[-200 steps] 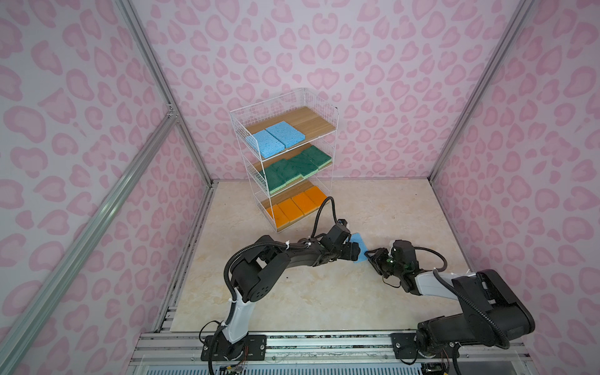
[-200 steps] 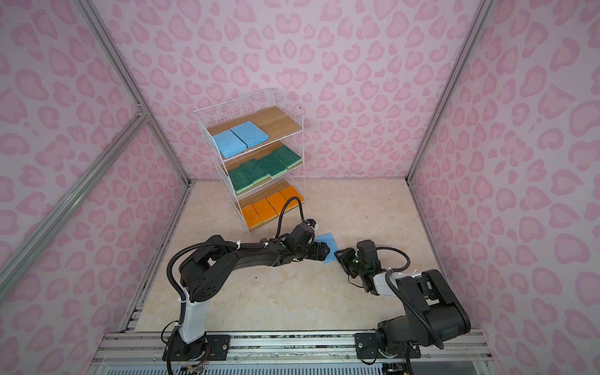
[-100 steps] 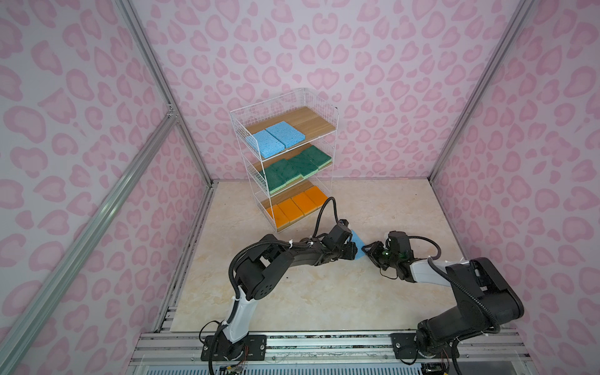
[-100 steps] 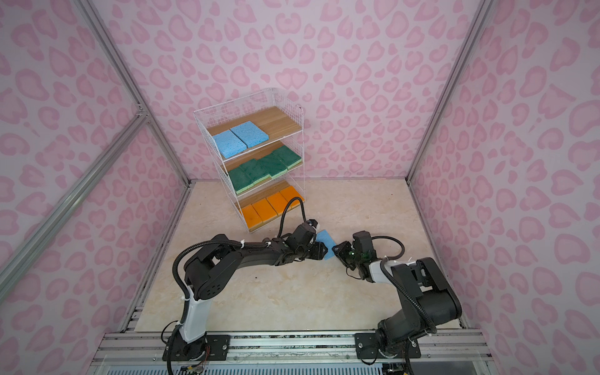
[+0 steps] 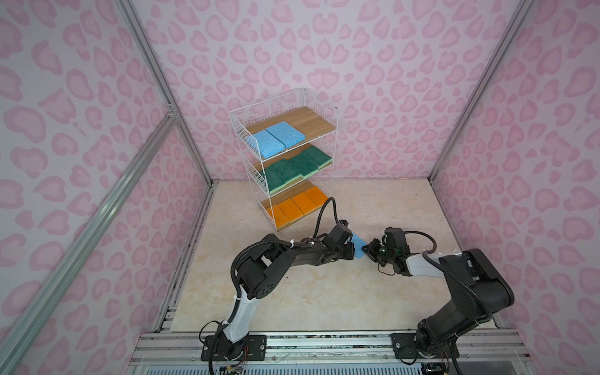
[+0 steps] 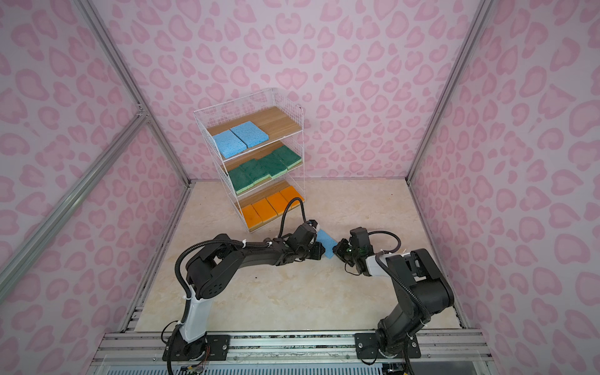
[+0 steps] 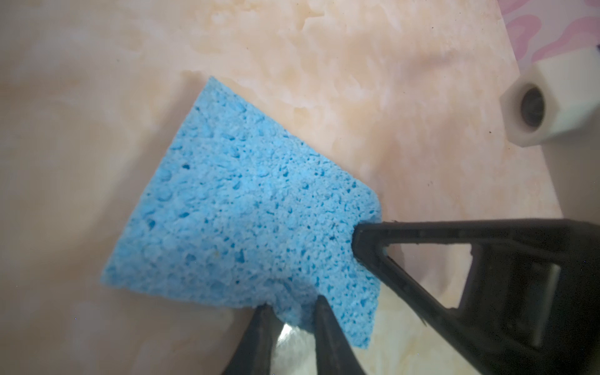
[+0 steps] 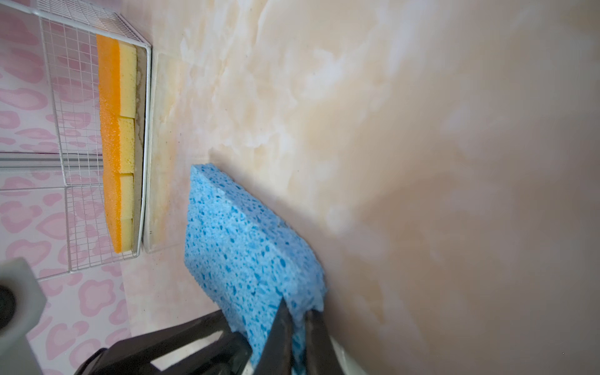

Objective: Place and organize the cleaning sponges onto the shelf
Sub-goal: 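Close right gripper on the blue sponge edge and lift it off the table, then carry the blue sponge up to the top shelf with right gripper while left gripper withdraws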

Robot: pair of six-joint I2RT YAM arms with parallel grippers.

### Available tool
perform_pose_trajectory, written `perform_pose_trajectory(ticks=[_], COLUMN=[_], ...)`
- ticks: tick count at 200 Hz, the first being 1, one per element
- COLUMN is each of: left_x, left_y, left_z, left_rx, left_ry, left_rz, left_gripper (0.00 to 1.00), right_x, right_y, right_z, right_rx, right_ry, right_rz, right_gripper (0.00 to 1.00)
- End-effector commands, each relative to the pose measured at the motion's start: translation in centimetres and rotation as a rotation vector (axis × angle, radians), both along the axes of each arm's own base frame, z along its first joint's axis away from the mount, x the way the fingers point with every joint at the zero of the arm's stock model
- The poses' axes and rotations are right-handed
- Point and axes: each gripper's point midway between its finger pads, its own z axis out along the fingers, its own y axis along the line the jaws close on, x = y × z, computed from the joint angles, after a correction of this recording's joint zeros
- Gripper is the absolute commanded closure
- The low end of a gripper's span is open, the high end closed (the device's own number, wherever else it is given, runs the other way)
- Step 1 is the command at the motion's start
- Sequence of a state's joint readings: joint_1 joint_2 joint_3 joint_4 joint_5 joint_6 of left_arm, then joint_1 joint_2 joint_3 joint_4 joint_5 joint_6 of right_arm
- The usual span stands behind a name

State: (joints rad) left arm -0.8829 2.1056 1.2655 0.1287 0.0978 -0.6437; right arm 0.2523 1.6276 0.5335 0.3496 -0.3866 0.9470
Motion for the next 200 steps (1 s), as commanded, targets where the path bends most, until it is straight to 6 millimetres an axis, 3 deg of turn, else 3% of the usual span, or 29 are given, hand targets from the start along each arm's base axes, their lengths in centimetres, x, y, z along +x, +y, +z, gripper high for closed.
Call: perform_pose_trajectory(ticks=[1,15,21,31,62,94,126,200], left_x=[-2.1,-2.0,-1.9,-1.7,-1.7,-2.4,-3.6,-5.3], left_y=[2.1,2.6,3.0,3.6,5.6,8.2,11.3,19.4], left_z=[-2.4,-1.6,-1.1,-0.1,4.0,7.9,10.5,13.4], left_rx=[0.104,0.108,0.112,0.112,0.106,0.11,0.119,0.087], left_ry=[0.101,0.083,0.07,0.044,-0.056,-0.136,-0.19,-0.213], left_rz=[-0.012,-0.001,0.007,0.02,0.051,0.082,0.122,0.237], left_gripper=[0.74,0.65,0.53,0.43,0.28,0.25,0.24,0.22], right_x=[-3.8,-3.7,-3.7,-3.6,-3.2,-2.3,-0.9,2.7], right_y=[-1.1,-1.1,-1.2,-1.2,-2.0,-2.9,-3.4,-3.1], right_z=[-3.4,-2.8,-2.6,-2.0,1.2,6.3,12.1,25.6], right_rx=[-0.064,-0.064,-0.065,-0.066,-0.068,-0.127,-0.137,-0.105], right_ry=[0.193,0.184,0.18,0.169,0.108,0.018,-0.09,-0.36], right_rz=[0.002,0.007,0.008,0.012,0.014,0.034,0.03,0.009], right_gripper=[0.99,1.0,1.0,1.0,1.0,1.0,1.0,1.0])
